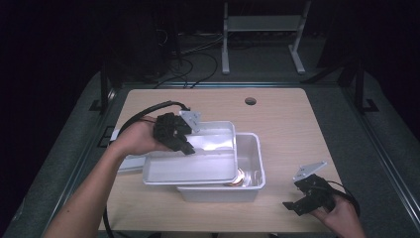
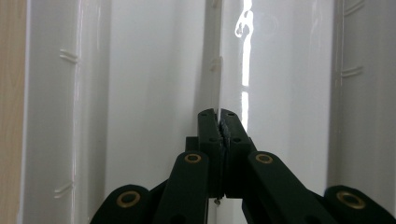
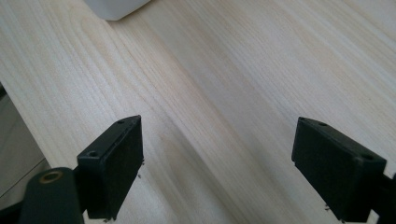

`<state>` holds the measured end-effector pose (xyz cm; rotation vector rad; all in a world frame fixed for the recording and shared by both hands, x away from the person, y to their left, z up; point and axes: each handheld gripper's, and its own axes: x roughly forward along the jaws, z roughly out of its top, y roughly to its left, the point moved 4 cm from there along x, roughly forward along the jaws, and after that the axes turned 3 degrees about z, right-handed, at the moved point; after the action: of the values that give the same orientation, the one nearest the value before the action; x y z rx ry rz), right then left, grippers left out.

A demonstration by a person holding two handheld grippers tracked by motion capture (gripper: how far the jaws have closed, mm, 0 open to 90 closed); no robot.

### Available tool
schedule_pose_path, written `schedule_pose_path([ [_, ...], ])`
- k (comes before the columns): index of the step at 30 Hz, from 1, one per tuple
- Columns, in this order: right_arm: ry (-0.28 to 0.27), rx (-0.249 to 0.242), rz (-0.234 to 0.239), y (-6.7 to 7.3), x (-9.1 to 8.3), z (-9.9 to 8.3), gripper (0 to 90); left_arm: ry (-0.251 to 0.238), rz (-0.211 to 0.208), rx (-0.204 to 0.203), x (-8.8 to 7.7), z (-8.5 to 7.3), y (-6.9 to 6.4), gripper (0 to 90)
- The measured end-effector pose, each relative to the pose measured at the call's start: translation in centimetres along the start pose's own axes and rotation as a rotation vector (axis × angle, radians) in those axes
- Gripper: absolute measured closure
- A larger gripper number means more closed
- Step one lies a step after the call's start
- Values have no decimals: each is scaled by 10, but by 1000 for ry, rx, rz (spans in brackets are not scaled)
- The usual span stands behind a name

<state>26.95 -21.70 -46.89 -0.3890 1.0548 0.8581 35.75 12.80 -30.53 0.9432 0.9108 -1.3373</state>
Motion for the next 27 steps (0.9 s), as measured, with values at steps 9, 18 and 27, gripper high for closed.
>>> schedule_pose_path([
  [9,-6,-1,4,1,-1,0,160,16,-18,-5,20,21,7,892],
  [18,-11,-1,4,0,-2,-1,160,41,-26,10,35,37,11,892],
  [27,-17,-2,5,1,-4,-2,160,58,-39,11,48,45,12,892],
])
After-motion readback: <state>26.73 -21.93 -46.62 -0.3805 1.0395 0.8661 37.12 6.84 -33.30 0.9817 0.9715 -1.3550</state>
